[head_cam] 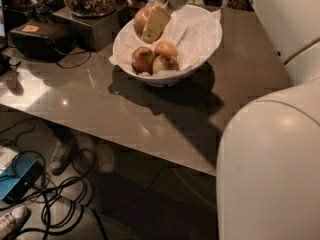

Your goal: Pick apple from white bowl

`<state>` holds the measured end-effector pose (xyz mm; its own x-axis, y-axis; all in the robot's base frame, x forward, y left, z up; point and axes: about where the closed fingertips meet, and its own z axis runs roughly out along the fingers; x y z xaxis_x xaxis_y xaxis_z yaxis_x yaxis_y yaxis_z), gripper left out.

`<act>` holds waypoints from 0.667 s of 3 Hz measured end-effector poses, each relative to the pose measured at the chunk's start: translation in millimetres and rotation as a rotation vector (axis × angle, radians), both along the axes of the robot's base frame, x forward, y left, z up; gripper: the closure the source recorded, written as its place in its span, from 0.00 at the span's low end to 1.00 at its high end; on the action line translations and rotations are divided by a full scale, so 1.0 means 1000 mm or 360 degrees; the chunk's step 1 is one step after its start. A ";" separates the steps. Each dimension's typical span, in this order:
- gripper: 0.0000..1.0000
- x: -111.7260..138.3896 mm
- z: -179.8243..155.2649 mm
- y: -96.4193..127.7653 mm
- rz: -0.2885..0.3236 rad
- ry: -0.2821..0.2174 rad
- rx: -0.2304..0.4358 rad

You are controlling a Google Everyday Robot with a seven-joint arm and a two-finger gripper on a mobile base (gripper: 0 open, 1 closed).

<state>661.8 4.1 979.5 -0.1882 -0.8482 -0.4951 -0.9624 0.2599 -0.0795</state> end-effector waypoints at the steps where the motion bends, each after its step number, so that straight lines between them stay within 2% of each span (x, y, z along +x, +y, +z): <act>1: 1.00 -0.028 0.011 0.006 0.0119 -0.0031 0.0006; 2: 1.00 -0.058 0.020 0.012 0.0232 -0.0059 -0.0013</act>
Offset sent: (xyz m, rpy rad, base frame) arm -0.1073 0.0117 0.0294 -0.0386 -0.0422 0.2377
